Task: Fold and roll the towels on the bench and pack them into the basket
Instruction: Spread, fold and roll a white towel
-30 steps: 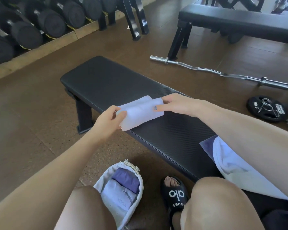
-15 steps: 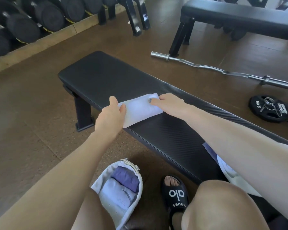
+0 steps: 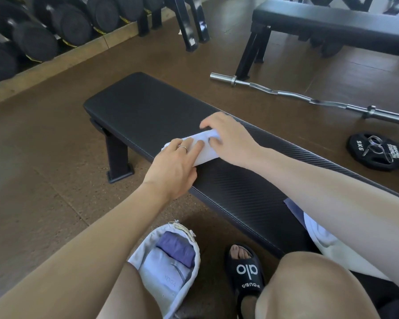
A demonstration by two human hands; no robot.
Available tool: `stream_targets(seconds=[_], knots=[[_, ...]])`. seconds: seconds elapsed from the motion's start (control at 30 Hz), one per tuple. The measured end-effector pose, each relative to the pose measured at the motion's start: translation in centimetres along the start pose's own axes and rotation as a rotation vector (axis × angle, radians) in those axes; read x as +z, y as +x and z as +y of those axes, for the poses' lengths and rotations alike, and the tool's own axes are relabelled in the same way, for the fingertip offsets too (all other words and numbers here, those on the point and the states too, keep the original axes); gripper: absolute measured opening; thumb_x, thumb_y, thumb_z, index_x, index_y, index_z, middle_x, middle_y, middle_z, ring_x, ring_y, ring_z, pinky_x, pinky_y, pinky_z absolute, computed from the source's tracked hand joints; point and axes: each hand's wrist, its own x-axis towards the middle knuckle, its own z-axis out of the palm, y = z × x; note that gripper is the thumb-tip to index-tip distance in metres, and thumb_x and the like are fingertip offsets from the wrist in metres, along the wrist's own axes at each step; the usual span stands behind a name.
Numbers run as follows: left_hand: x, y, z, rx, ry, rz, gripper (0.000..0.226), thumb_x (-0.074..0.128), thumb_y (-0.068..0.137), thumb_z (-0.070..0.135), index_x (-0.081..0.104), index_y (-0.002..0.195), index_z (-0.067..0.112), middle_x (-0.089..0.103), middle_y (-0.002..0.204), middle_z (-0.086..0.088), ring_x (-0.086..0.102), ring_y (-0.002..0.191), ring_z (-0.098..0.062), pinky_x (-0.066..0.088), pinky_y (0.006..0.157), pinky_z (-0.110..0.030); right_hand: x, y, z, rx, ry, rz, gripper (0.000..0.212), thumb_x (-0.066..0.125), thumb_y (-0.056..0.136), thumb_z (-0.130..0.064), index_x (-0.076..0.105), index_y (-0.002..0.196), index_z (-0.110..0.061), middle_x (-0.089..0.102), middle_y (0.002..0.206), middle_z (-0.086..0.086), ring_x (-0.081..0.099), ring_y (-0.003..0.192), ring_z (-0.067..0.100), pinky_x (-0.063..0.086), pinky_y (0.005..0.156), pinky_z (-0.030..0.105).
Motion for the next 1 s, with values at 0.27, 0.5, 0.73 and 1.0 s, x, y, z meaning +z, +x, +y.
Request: stream_targets(seconds=[0.27, 0.5, 0.73, 1.0], knots=[[-0.5, 2.3, -1.0, -0.105, 0.038, -0.193, 0.050, 0.049, 0.094, 0.035, 0.036, 0.138, 0.016, 0.054, 0.120, -0.002, 0.056, 0.107, -0.025, 0.040, 0.073, -0.035, 0.3, 0.4, 1.7, -0.117, -0.142, -0.267, 0.064, 0.067, 0.082, -0.041, 0.046, 0.141, -0.029, 0.052, 0.136, -0.011, 0.043, 0.129, 0.013, 0.042, 0.102, 0.035], [-2.1, 4.9, -4.3, -0.084, -0.164, -0.361, 0.030, 0.054, 0.093, 0.050, 0.044, 0.097, 0.022, 0.056, 0.101, 0.002, 0.059, 0.094, -0.026, 0.049, 0.080, -0.040, 0.4, 3.6, 1.1, -0.149, -0.259, -0.303, 0.028, 0.068, 0.077, -0.055, 0.048, 0.080, -0.035, 0.053, 0.078, -0.013, 0.047, 0.066, -0.001, 0.027, 0.052, 0.027], [-2.8, 4.9, -4.3, -0.141, -0.264, -0.438, 0.026, 0.059, 0.091, 0.044, 0.049, 0.088, 0.020, 0.057, 0.093, 0.001, 0.058, 0.092, -0.025, 0.049, 0.082, -0.042, 0.4, 3.3, 0.4, -0.145, -0.221, -0.308, 0.039, 0.067, 0.082, -0.053, 0.058, 0.074, -0.016, 0.056, 0.074, -0.001, 0.051, 0.070, 0.016, 0.037, 0.057, 0.037], [-3.5, -0.4, -3.0, -0.323, -0.681, -0.293, 0.036, 0.079, 0.080, 0.041, 0.066, 0.111, 0.027, 0.064, 0.104, 0.010, 0.061, 0.099, -0.014, 0.052, 0.087, -0.038, -0.2, -0.5, -2.6, -0.078, -0.124, -0.403, 0.055, 0.067, 0.086, -0.044, 0.034, 0.056, -0.011, 0.033, 0.055, 0.003, 0.027, 0.054, 0.019, 0.023, 0.051, 0.034]])
